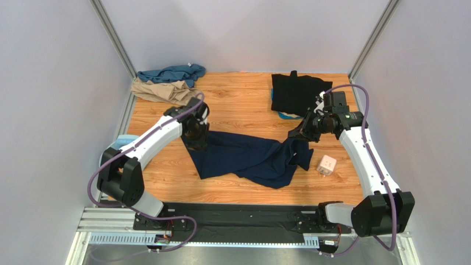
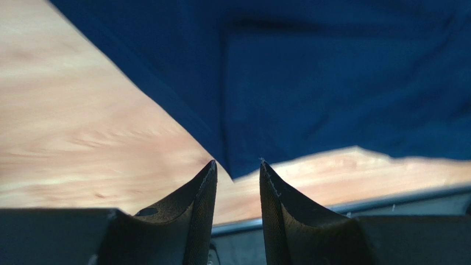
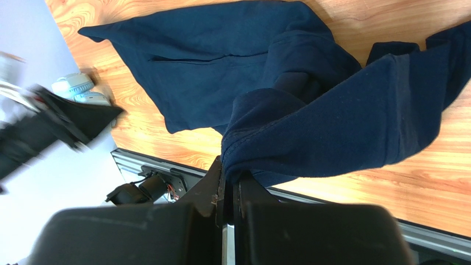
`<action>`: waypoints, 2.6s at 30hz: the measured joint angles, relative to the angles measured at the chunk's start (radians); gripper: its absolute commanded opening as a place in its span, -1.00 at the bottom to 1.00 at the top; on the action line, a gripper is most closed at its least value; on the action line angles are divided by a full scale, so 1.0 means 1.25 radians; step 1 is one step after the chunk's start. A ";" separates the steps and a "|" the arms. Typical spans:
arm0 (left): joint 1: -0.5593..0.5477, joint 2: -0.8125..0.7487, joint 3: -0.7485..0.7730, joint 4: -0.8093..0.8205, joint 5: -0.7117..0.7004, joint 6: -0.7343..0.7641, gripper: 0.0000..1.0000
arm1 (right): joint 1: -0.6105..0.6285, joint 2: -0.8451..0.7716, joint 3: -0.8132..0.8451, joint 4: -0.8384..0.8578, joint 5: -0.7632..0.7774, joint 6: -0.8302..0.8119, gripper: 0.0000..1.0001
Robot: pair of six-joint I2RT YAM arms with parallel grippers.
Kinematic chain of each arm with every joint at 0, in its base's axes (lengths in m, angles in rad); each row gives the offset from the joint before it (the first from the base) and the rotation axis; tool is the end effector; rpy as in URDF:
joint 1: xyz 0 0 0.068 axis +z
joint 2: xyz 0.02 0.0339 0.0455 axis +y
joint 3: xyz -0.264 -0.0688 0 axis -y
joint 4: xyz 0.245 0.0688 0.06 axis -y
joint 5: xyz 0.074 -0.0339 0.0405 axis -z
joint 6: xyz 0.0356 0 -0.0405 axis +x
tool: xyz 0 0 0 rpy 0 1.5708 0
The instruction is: Fold and stack the t-shirts
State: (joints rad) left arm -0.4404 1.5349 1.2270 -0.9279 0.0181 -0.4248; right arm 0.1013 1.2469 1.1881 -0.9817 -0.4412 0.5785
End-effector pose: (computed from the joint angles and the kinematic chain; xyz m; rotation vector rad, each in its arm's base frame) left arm 0.2695 -0.1277 0.2568 0.0265 2.8363 -0.2244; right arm 0.2350 0.0392 0.3177 0.4739 2.6373 0.8076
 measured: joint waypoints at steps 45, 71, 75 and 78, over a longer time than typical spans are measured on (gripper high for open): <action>-0.051 0.318 0.157 0.058 -0.079 0.071 -0.19 | 0.000 0.038 0.003 0.023 -0.023 -0.025 -1.00; -0.042 0.304 0.070 0.118 -0.086 0.072 -0.90 | 0.000 0.040 0.011 0.009 -0.019 -0.033 -1.00; -0.042 0.290 0.072 0.110 -0.104 0.080 -0.69 | 0.000 0.046 0.011 0.011 -0.019 -0.033 -1.00; -0.042 0.286 0.089 0.097 -0.119 0.093 -0.84 | 0.000 0.051 0.011 0.012 -0.019 -0.033 -1.00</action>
State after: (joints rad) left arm -0.4931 1.8923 1.3380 -0.8070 -0.1303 -0.3088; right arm 0.1013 1.3109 1.2018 -0.9668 -0.4652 0.5377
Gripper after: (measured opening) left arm 0.145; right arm 0.018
